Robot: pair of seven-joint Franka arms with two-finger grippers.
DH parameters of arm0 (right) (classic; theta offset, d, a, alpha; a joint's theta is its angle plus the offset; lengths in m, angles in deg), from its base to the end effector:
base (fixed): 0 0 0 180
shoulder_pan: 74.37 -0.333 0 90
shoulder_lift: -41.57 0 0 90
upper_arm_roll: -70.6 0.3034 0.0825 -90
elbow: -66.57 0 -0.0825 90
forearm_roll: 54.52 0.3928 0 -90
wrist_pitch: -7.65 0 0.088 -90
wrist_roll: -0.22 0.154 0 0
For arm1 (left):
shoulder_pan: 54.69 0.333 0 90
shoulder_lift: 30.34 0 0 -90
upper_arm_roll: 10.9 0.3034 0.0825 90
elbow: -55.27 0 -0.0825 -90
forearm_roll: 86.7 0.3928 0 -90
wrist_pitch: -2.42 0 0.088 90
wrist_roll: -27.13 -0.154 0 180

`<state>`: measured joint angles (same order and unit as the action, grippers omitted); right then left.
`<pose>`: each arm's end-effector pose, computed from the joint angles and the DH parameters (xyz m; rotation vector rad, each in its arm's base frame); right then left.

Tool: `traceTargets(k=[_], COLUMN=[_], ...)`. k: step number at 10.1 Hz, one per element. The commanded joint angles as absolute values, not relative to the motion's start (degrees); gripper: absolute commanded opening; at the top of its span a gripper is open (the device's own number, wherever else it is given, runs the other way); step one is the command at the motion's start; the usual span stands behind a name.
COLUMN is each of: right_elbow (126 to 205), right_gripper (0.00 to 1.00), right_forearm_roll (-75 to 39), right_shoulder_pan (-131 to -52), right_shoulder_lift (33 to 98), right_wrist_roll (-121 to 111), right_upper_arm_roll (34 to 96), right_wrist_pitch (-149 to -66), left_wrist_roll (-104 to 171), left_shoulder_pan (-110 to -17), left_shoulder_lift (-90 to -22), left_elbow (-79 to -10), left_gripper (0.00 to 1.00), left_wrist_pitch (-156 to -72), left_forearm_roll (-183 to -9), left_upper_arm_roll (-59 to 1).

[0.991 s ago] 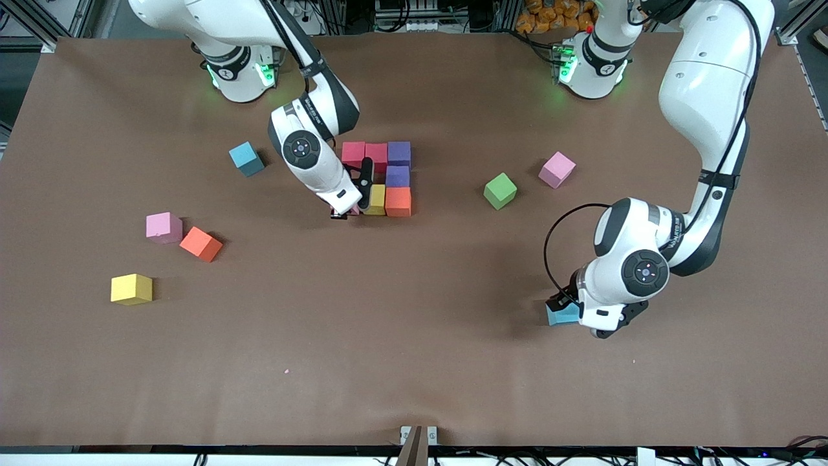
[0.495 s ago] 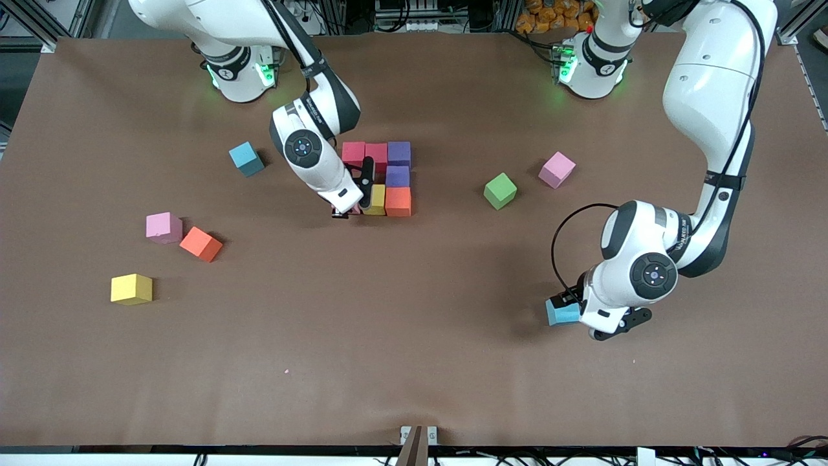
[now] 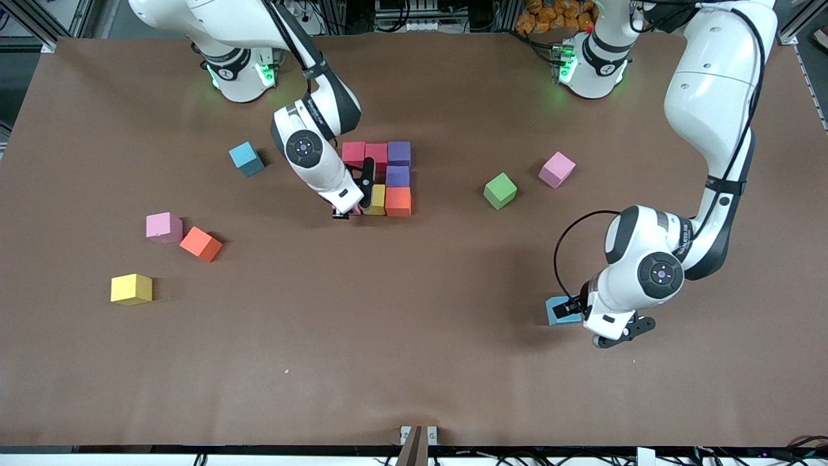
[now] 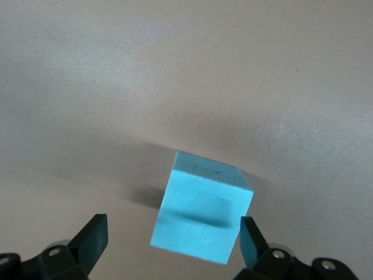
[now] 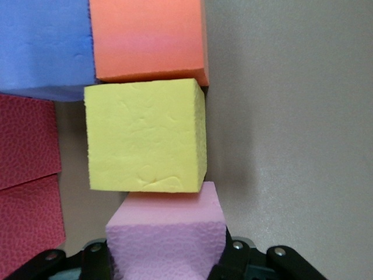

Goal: Form number 2 with 11 blocks
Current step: 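Lower the pink cube below yellow while the left gripper grasps cyan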

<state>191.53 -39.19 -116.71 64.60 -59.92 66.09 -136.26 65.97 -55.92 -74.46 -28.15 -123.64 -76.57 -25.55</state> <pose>0.4332 0.3395 0.1316 -2.2104 -2.0452 0.0637 0.7011 -0.1626 0.1762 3.0586 0.5658 -0.0229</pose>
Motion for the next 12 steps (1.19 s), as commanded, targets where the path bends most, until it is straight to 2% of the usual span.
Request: traceTargets(k=[1,5,6,7,8,9,12], right_elbow=[191.6,191.6,191.6,191.6,191.6,191.5,191.2], right_gripper=[0.30,0.31,0.37,0.50,0.83,1.00,1.00], right_forearm_roll=[-38.3,-38.3,-38.3,-38.3,-38.3,-38.3,-38.4], right_shoulder_pan=[-117.2,-117.3,-117.3,-118.0,-118.2,-118.2,-118.2], right_shoulder_lift=[65.4,65.5,65.5,65.6,65.6,65.6,65.7], right_wrist_roll=[-59.5,-58.7,-57.2,-55.1,-54.5,-54.7,-55.0], right_upper_arm_roll=[66.2,66.6,66.7,66.7,66.7,66.7,66.7], right_wrist_pitch=[-137.8,-137.7,-137.6,-137.6,-137.7,-137.6,-137.6], left_wrist_roll=[67.8,69.1,69.2,69.2,69.2,69.1,68.9], left_shoulder_pan=[-56.2,-56.5,-56.7,-56.8,-57.0,-56.9,-57.0], left_shoulder_lift=[-75.7,-76.4,-76.7,-76.8,-77.2,-77.4,-77.4], left_elbow=[-27.7,-27.8,-27.8,-27.8,-27.8,-27.8,-27.8], left_gripper=[1.00,1.00,1.00,1.00,1.00,1.00,1.00], left_wrist_pitch=[-126.6,-128.1,-128.1,-128.3,-128.4,-128.4,-128.4], left_forearm_roll=[-75.8,-75.6,-75.6,-75.6,-75.5,-75.1,-75.0], left_upper_arm_roll=[-25.8,-25.7,-25.6,-25.4,-25.4,-25.4,-25.4])
